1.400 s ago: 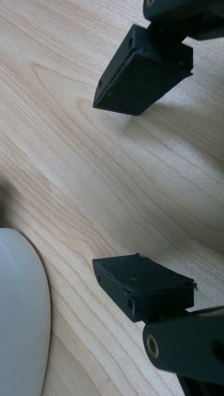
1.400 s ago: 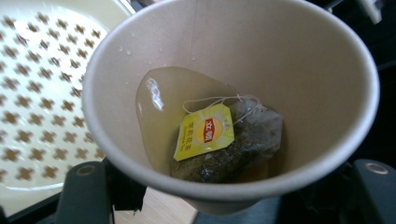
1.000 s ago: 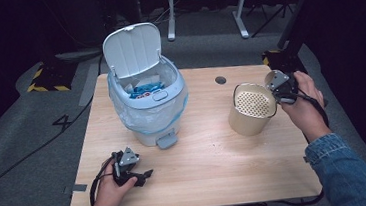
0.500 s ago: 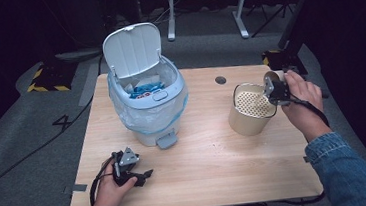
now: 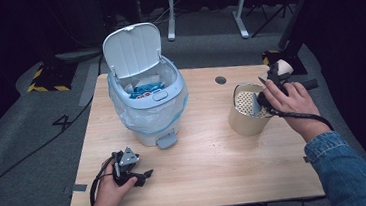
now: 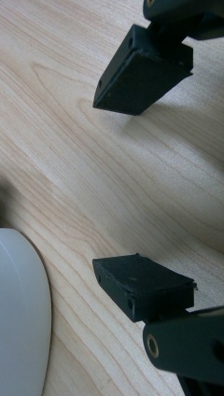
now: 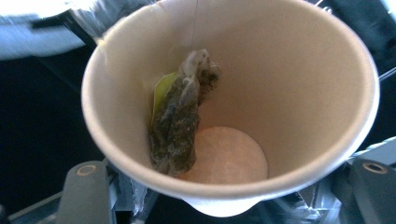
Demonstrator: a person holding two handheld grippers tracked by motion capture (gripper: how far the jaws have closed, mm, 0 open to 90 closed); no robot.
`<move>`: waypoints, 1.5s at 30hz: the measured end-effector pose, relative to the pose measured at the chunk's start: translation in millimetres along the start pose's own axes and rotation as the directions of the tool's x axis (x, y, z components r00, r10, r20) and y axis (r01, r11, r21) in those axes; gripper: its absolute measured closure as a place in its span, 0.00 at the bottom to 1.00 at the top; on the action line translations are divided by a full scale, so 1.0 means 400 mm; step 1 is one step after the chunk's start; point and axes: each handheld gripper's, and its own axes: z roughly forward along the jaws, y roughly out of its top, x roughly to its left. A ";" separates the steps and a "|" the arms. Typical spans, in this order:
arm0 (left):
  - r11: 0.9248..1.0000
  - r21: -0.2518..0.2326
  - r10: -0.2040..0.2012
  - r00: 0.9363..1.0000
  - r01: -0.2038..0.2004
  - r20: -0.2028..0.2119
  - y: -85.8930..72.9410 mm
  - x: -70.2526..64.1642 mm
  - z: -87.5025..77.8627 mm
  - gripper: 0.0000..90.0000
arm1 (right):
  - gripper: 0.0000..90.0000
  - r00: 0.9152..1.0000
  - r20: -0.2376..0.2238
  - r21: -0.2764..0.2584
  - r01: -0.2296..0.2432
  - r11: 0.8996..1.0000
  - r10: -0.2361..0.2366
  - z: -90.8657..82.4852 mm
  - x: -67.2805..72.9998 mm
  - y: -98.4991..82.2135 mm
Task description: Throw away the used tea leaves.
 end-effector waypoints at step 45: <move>1.000 0.000 0.000 1.000 0.000 0.000 0.000 0.000 0.000 0.23 | 0.35 0.926 0.188 0.095 0.316 0.944 -0.328 -0.030 -0.026 0.028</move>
